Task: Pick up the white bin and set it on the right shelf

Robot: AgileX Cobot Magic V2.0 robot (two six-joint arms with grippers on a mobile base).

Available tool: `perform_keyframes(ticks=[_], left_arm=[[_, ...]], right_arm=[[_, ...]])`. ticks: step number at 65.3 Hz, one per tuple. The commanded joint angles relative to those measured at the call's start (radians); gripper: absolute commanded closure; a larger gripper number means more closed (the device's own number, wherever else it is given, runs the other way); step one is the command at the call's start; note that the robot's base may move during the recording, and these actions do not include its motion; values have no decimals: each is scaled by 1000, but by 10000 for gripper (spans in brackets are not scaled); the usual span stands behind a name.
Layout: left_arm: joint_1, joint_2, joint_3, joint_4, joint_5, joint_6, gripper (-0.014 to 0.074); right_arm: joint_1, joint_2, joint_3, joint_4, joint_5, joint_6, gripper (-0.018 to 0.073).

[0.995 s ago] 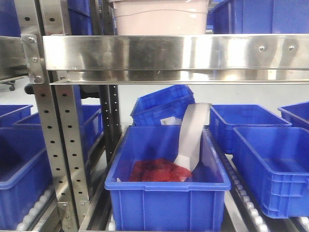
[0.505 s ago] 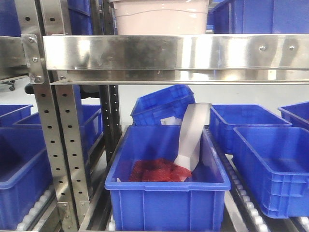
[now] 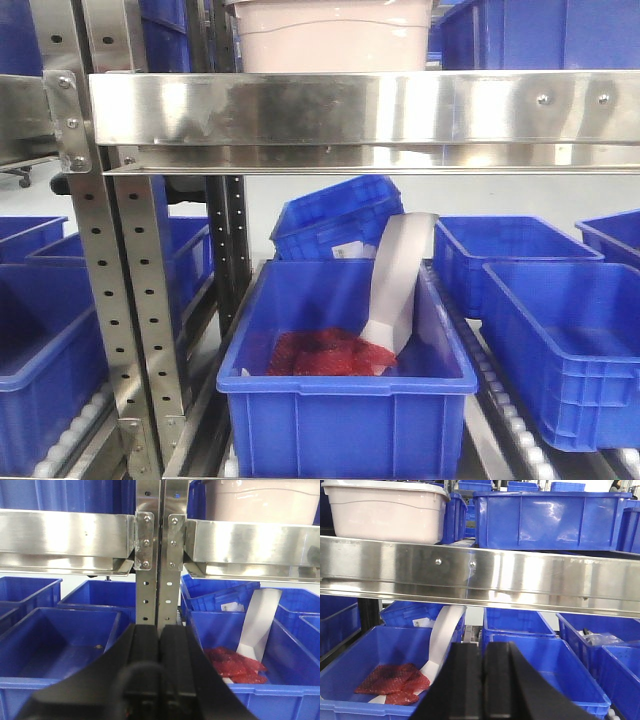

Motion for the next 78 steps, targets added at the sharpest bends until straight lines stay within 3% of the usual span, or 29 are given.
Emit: perform_keyframes(ticks=[1,78], left_arm=[[0,-12,-1,0,-125,1,715],[0,-12,-1,-5,-122,1,715]], right_arm=[[-5,-17,1,-8,-94,0,491],[-5,-17,1,-8,-94,0,491]])
